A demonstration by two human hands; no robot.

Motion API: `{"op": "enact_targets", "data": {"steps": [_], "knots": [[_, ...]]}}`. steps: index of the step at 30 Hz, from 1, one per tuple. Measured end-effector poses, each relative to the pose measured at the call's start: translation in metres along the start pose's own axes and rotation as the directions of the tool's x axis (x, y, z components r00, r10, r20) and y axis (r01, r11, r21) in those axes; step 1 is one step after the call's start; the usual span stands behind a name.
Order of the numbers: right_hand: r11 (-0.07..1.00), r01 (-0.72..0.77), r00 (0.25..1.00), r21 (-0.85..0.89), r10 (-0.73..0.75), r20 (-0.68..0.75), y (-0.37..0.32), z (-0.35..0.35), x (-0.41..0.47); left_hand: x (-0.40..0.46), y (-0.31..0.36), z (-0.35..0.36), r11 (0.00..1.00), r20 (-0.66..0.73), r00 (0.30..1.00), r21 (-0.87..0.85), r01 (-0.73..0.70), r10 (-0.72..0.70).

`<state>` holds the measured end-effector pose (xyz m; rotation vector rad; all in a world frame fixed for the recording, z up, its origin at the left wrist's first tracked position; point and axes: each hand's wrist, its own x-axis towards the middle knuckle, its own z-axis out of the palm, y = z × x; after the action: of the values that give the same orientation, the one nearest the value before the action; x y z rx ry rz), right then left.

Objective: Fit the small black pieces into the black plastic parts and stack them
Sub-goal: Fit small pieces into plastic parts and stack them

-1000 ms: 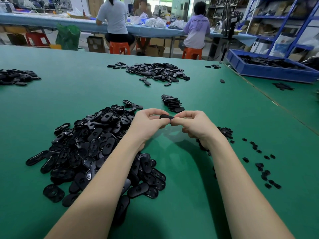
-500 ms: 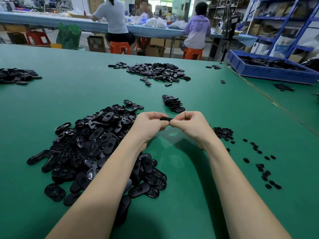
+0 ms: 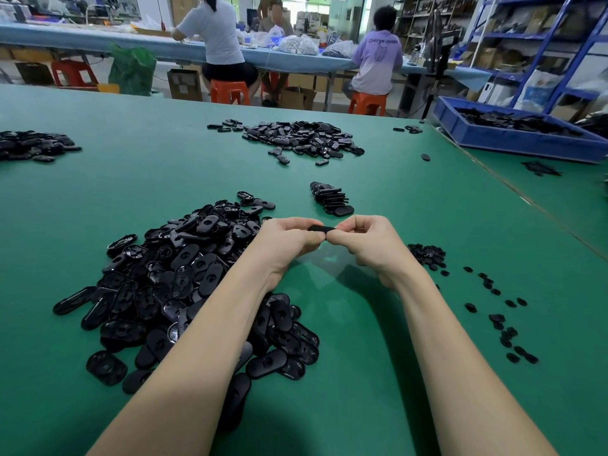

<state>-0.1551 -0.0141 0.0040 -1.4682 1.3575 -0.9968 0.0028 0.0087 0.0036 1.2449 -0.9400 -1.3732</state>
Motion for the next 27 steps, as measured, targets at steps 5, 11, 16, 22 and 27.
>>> {"op": "enact_targets", "data": {"steps": [5,11,16,22,27], "knots": [[1.000,-0.007,1.000,0.011,0.007,0.021,-0.002,0.001,-0.002,-0.001,0.000,-0.002,0.990,0.035,0.999,-0.134,0.041,-0.037],[1.000,0.027,1.000,-0.010,-0.027,0.000,-0.003,0.000,-0.002,-0.001,0.002,-0.002,0.993,0.041,0.999,-0.111,0.036,-0.032],[0.995,0.085,0.996,-0.056,-0.085,-0.002,-0.004,0.001,-0.002,-0.001,0.002,-0.003,0.999,0.016,1.000,-0.046,-0.011,0.012],[0.950,0.268,0.963,-0.158,-0.262,0.058,-0.003,0.000,-0.003,0.000,0.003,-0.002,0.994,-0.075,0.993,0.059,-0.089,0.094],[0.902,0.247,0.955,-0.354,-0.288,-0.068,0.004,-0.007,0.007,0.004,0.001,-0.002,0.981,-0.109,0.982,0.129,-0.143,0.157]]}}
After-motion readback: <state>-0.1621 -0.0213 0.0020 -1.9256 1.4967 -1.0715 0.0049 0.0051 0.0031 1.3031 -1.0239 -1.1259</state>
